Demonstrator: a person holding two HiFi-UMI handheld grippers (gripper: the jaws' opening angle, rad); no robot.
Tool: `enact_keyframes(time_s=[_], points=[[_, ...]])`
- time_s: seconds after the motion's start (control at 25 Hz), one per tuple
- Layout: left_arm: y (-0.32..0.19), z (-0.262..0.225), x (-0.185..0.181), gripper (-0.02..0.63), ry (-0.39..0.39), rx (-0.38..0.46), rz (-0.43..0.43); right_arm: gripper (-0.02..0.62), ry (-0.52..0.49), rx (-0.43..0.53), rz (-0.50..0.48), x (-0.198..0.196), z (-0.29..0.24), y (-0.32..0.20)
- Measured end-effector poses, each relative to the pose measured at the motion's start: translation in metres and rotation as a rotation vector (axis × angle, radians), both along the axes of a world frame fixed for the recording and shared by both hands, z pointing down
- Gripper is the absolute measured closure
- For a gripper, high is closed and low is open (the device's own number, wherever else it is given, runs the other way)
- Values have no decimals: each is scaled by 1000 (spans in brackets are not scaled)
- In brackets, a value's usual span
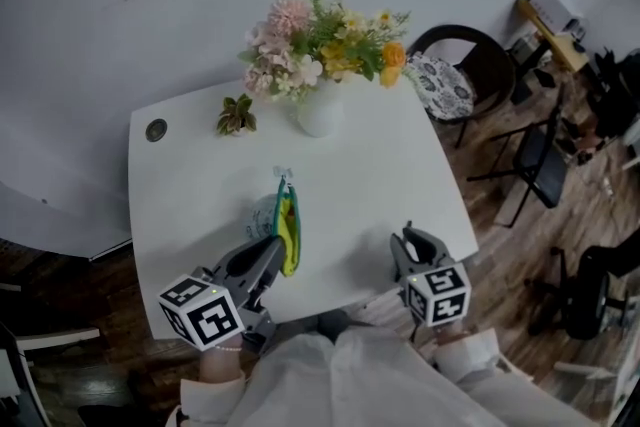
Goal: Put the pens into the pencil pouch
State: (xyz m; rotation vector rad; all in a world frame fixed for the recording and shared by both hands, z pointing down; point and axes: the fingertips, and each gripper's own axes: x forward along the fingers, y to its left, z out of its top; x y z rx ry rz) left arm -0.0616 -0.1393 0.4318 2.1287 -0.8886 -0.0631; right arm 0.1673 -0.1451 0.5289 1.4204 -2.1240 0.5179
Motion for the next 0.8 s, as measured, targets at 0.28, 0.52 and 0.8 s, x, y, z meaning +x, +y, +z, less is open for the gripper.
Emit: enact_keyframes(time_s=[0.28,0.52,0.8], points=[[1,3,9,581,10,-30,11,489,55,-74,125,36,31,0],[1,7,13,581,-3,-24,38,480,49,-139,184,47,51,-1],[2,8,15,581,0,-36,44,480,27,-193,219,51,60,-13]])
